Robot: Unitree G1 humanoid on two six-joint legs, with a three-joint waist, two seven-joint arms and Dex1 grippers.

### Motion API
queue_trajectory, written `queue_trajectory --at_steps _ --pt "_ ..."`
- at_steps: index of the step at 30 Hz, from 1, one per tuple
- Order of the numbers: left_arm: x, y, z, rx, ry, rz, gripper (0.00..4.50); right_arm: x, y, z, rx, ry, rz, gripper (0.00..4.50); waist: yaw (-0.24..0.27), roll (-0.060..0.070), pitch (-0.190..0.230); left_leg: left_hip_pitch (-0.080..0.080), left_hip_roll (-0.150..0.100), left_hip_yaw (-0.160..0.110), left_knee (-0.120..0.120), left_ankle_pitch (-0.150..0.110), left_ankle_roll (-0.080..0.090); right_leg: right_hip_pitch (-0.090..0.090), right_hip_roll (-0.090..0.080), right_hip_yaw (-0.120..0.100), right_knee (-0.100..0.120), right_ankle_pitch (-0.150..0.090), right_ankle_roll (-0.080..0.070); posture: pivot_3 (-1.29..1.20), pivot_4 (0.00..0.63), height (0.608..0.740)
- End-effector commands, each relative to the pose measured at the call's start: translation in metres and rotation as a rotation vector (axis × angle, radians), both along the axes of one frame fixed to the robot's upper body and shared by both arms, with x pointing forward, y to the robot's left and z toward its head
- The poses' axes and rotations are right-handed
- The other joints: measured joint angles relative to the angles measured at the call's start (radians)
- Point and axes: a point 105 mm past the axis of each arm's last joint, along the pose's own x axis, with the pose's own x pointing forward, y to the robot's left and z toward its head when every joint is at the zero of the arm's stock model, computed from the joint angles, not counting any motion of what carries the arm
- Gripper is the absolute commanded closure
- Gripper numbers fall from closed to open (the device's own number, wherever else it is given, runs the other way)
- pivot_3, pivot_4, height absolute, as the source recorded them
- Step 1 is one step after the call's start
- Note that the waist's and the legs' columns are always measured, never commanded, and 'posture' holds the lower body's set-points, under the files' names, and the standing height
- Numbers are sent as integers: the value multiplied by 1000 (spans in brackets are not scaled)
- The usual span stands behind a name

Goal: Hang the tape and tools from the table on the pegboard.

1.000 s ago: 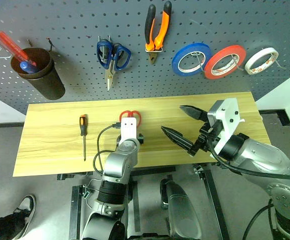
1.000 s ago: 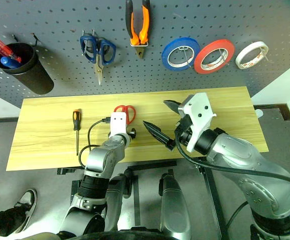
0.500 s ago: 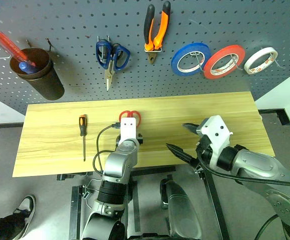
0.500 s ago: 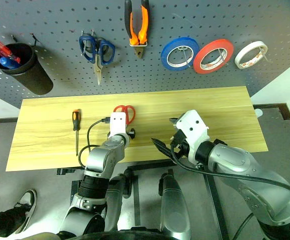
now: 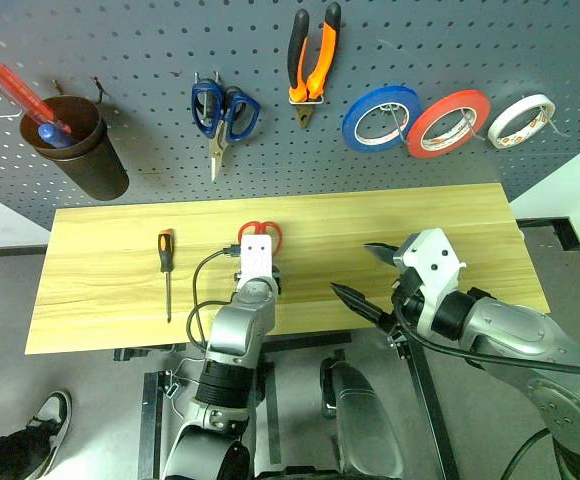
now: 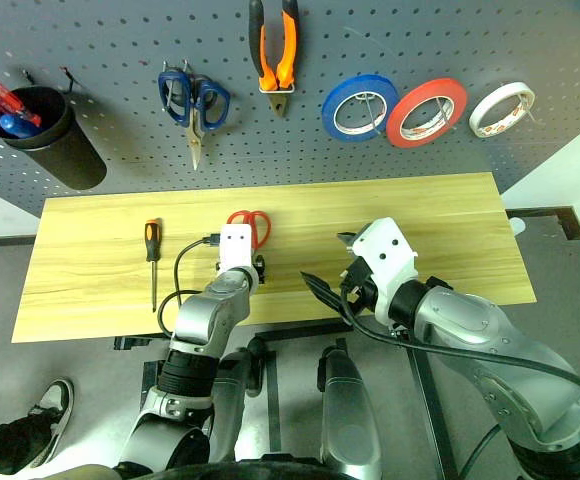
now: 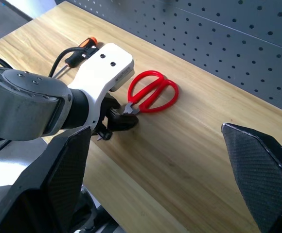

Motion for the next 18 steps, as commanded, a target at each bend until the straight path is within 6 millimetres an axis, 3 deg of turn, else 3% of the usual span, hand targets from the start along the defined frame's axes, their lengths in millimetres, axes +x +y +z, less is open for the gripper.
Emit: queue_trajectory --at_steps 1,4,12,18 --pt "-5 -2 -12 -14 49 1 3475 -1 2 13 16 -67 0 0 0 0 0 0 0 0 0 0 0 0 0 0 0 0 0 -19 379 714" --pt "-5 -2 -12 -12 48 1 4267 0 2 13 14 -70 0 0 0 0 0 0 0 0 0 0 0 0 0 0 0 0 0 -19 379 714" --pt "-5 -4 -6 2 20 -29 4263 -1 3 16 23 -87 20 0 1 0 0 0 0 0 0 0 0 0 0 0 0 0 0 -17 371 714" --pt "-10 -6 14 52 -122 -103 4263 -7 3 26 71 -129 62 0 -1 0 0 -1 0 0 -1 0 0 0 0 0 -3 0 0 -13 368 714"
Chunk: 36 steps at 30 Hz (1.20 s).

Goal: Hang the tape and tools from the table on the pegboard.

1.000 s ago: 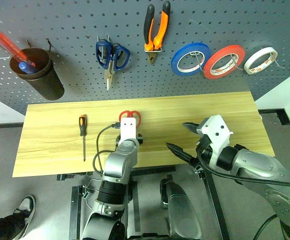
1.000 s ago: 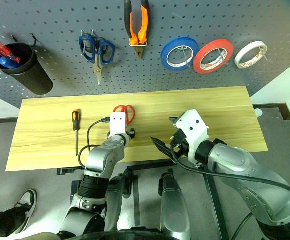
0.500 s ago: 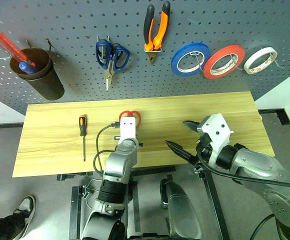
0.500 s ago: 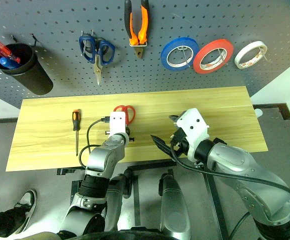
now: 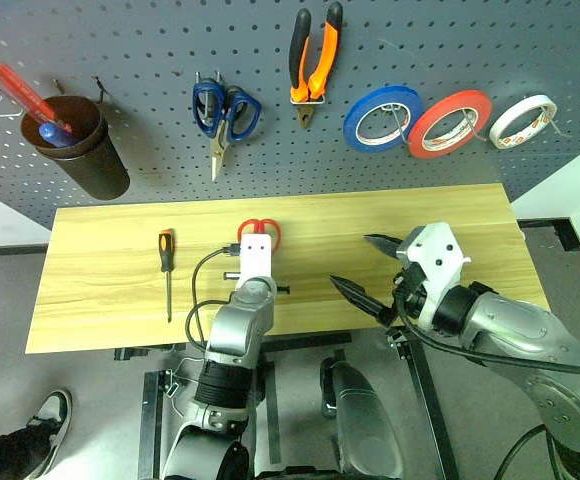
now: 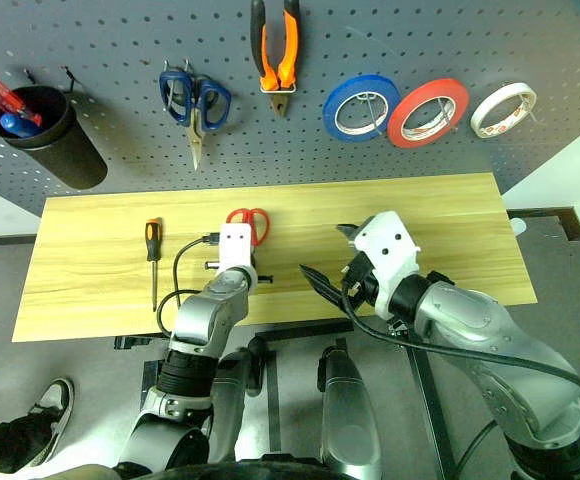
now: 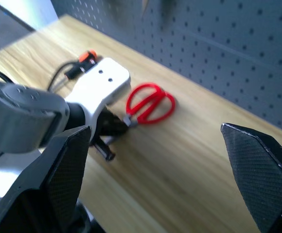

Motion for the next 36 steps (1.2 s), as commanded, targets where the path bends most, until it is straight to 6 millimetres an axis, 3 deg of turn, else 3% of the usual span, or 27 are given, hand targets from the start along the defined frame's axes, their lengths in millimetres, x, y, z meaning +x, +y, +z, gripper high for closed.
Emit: queue_trajectory --at_steps 1,9,21,25,36 --pt "-10 -11 15 17 -122 -74 4263 -8 2 12 37 -60 34 0 0 0 0 0 0 0 -1 0 0 0 0 0 -1 0 0 -11 366 714" --pt "-32 -8 37 112 -383 -181 4263 -15 2 16 75 -72 79 0 4 1 0 -6 0 -1 -2 -2 3 -2 -2 0 -11 2 2 -7 356 714" --pt "-47 -11 50 182 -621 -291 4263 -41 5 32 224 -160 223 0 23 1 -1 -10 0 -1 0 -3 5 -4 -3 0 -13 2 2 -2 352 714" --pt "-57 -12 57 199 -778 -355 4263 -45 3 37 288 -206 232 0 23 1 -1 -10 0 -1 0 -3 5 -4 -4 0 -13 2 2 0 351 714" --pt "-91 -8 114 195 -1252 -353 4263 -45 -5 45 444 -303 202 0 23 3 -2 -10 0 0 1 -3 5 -4 -5 0 -13 3 2 4 348 714"
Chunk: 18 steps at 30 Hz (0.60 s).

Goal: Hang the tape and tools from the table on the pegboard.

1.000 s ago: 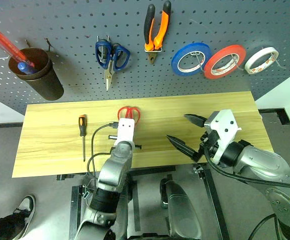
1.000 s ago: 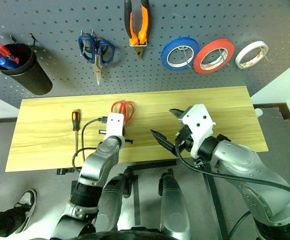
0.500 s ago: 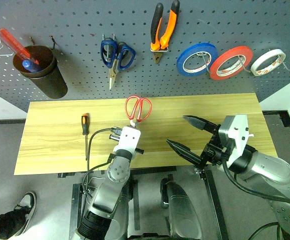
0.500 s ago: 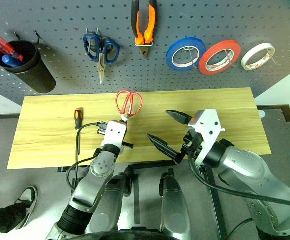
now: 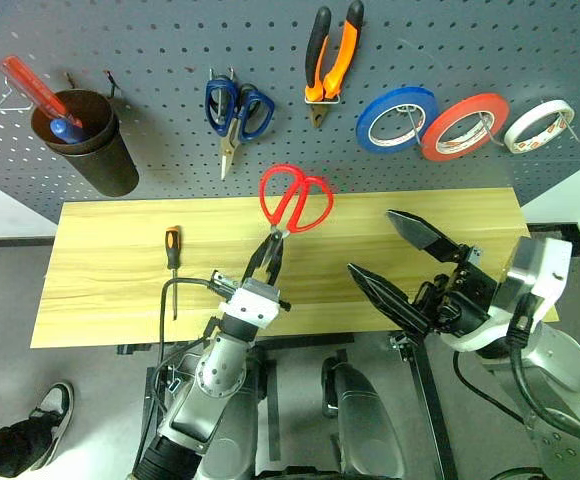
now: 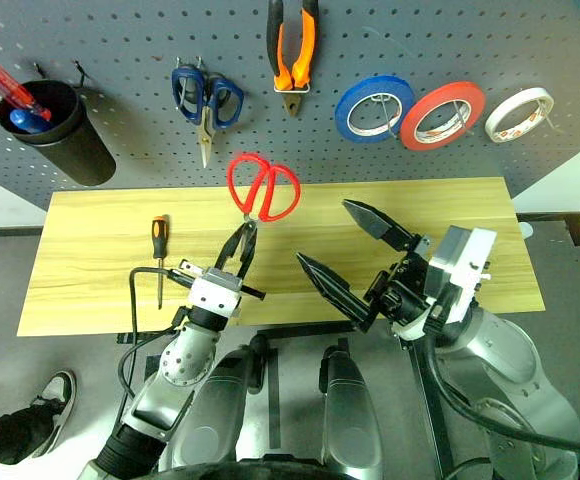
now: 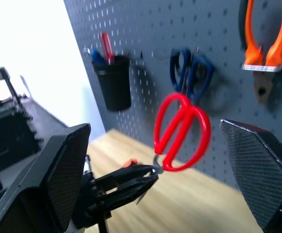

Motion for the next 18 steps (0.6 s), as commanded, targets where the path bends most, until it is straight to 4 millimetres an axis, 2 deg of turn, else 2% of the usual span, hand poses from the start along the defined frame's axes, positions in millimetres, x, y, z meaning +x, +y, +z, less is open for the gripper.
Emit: queue_trajectory --at_steps 1,6,10,18 --pt "-12 1 23 -23 -162 -4 4263 -4 -2 7 37 -47 7 0 0 0 0 0 0 0 0 0 0 0 0 0 0 0 0 5 348 714" --pt "-15 9 44 -29 -288 32 4263 -2 -3 8 50 -54 15 0 -1 0 0 0 0 0 0 0 0 0 1 -1 1 1 1 6 345 714" --pt "-7 31 59 -25 -341 120 4263 0 -4 5 32 -49 13 0 -1 0 0 1 0 1 1 0 0 0 1 -1 2 1 2 4 347 714" --pt "12 47 58 -22 -317 237 4263 2 -3 2 13 -40 2 0 -1 0 -1 1 0 1 3 0 0 1 4 -1 3 2 3 3 347 714"
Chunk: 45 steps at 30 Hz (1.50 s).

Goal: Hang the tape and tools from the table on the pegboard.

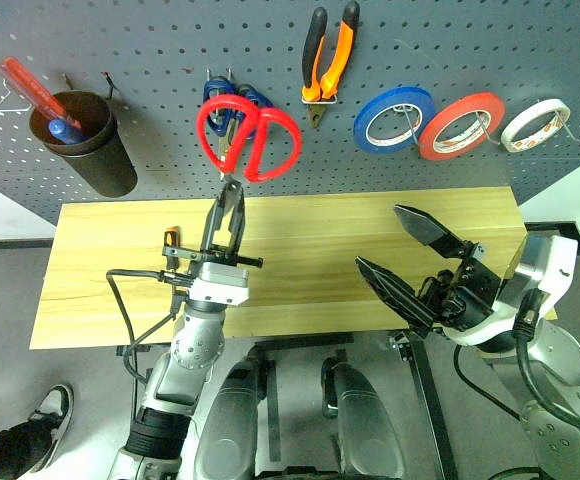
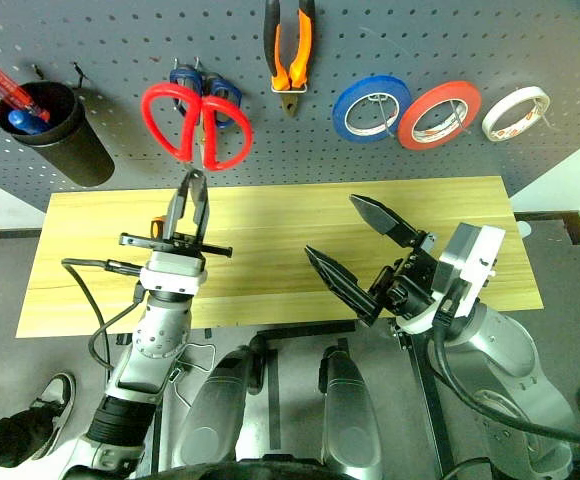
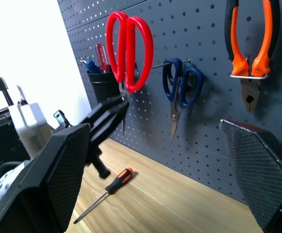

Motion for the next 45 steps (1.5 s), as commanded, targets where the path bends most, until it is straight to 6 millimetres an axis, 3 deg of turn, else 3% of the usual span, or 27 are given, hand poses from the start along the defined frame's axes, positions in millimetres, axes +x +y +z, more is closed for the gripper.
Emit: queue_trajectory --at_steps 1,9,21,34,45 --pt "3 4 2 -25 -11 41 4263 -4 2 4 -10 -33 2 0 0 0 0 0 0 0 0 0 0 0 0 0 0 0 0 2 346 714" --pt "27 13 -4 -43 33 157 4263 -3 2 2 -25 -32 -3 0 -1 0 0 2 0 0 3 0 0 2 0 0 3 1 0 -1 343 714" --pt "35 12 -10 -39 49 177 4263 -3 3 0 -41 -28 -13 0 -1 -1 -2 3 0 0 3 0 0 2 0 0 5 1 0 -5 338 714" --pt "63 6 -8 -58 47 216 4263 -4 3 0 -45 -25 -17 0 0 -1 -2 4 0 0 13 0 0 3 0 0 15 1 0 -8 339 714" --pt "49 -17 -14 -36 35 108 4263 -3 2 -3 -52 -19 -33 0 -3 -1 -2 4 0 0 15 0 0 3 0 1 15 2 1 -11 337 714"
